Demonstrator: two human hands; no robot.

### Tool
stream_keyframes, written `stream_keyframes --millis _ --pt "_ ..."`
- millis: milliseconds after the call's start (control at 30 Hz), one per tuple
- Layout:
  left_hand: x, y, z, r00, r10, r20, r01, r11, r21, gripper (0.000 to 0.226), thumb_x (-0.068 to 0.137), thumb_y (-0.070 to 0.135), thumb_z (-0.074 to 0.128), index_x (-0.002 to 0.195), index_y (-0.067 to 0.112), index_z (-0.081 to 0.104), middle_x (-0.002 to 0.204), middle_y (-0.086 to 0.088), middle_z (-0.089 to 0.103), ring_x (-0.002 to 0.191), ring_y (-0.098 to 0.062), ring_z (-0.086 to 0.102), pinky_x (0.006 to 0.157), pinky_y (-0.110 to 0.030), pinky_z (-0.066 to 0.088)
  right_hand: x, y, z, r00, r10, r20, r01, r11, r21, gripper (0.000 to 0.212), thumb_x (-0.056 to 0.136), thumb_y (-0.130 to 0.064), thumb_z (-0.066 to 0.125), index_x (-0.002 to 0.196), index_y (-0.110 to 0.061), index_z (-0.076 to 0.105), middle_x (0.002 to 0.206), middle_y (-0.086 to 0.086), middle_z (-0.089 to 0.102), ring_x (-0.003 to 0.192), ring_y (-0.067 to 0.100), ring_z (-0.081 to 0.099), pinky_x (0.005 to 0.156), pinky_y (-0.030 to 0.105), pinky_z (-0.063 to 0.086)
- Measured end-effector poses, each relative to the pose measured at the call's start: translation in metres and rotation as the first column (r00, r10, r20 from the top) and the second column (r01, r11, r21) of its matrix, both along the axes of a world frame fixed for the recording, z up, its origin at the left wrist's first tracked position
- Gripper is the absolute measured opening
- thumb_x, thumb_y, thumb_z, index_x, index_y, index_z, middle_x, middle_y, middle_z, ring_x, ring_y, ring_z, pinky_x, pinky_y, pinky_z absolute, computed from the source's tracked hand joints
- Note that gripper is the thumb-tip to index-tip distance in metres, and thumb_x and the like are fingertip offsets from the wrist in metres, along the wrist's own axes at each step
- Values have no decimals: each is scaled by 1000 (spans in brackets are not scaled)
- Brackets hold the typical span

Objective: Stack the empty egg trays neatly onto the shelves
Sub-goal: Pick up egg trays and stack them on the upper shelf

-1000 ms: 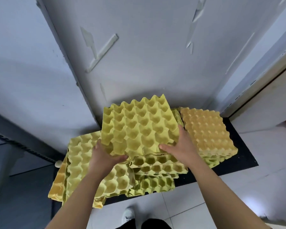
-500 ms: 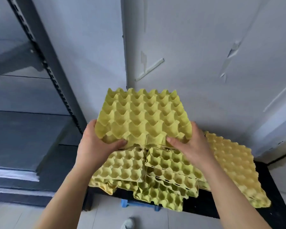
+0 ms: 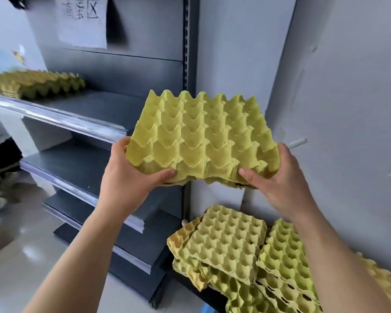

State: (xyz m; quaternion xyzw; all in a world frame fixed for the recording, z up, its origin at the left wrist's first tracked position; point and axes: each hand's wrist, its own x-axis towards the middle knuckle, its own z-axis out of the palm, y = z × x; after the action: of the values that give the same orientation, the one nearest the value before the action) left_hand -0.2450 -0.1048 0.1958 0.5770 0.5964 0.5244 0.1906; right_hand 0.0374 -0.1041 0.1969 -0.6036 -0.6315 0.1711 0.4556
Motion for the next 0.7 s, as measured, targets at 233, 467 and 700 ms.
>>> stream_keyframes --millis 233,467,700 --pt "-133 -2 28 988 150 46 -152 988 41 103 53 43 92 139 26 36 106 26 48 105 -9 52 85 -25 38 -138 45 36 989 146 32 -148 986 79 91 54 -77 70 127 -31 43 122 -3 57 112 18 55 92 44 50" --pt "-284 18 53 976 211 53 -212 977 19 102 53 44 93 137 24 38 112 13 55 104 -13 59 85 -26 43 -293 82 59 972 237 10 -236 964 121 60 64 -52 80 109 -26 50 107 -8 60 94 8 58 65 17 41" --pt "-400 68 64 972 228 60 -228 974 -5 111 51 50 92 143 23 37 120 5 58 109 -15 57 86 -25 39 -407 140 67 970 241 38 -243 968 63 76 49 -73 69 104 -26 48 106 -2 58 93 17 58 76 39 52"
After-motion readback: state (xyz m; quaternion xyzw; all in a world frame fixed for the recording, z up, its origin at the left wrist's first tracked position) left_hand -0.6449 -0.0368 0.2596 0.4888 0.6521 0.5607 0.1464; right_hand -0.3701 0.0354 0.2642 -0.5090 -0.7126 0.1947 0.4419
